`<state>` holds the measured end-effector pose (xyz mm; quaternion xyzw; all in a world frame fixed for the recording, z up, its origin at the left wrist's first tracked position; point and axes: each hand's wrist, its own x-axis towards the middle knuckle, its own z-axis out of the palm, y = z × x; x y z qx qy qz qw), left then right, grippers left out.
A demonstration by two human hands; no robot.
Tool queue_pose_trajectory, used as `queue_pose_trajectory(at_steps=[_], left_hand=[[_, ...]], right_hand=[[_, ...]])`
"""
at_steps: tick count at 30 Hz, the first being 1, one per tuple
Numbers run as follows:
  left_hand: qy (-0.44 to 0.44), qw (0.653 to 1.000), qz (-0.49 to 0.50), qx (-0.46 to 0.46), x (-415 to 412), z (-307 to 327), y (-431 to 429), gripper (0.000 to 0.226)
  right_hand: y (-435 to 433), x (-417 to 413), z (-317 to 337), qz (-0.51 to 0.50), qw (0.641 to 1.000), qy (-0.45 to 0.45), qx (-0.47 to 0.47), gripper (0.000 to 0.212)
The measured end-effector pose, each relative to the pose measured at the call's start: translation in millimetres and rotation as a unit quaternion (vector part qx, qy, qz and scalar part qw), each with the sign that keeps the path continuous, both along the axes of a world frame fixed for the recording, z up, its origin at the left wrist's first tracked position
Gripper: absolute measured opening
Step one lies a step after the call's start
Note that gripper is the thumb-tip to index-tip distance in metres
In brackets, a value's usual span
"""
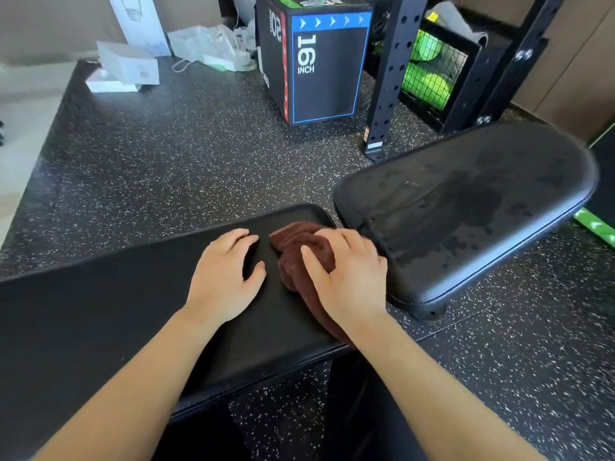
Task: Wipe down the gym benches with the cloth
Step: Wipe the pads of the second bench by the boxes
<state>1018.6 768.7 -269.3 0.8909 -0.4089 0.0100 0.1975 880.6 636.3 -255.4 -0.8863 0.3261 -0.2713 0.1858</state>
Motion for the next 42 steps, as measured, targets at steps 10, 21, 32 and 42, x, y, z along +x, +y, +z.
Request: queue_pose_trajectory(at_steps=[10,21,32,42], left_hand=[[0.022,0.999,-0.033,0.004,27,-5,-74,0.042],[0.029,0.999,-0.026,-0.006,39,-9,-102,0.042],[0.089,0.995,-0.052,-0.004,37,7,-100,0.044],[0.121,0.991,-0.037,0.039,39,10,-104,0.041]], right_hand=[[-72,26,23,-0.095,0.973,0.174,-0.119,0.039],[-79,68,16,-0.049,0.965,0.194,-0.169,0.034],[-118,89,46,0.004,0.956,0.281,-0.082,0.036],[-103,44,30,0.036,0.966,0.240,-0.094,0.035]])
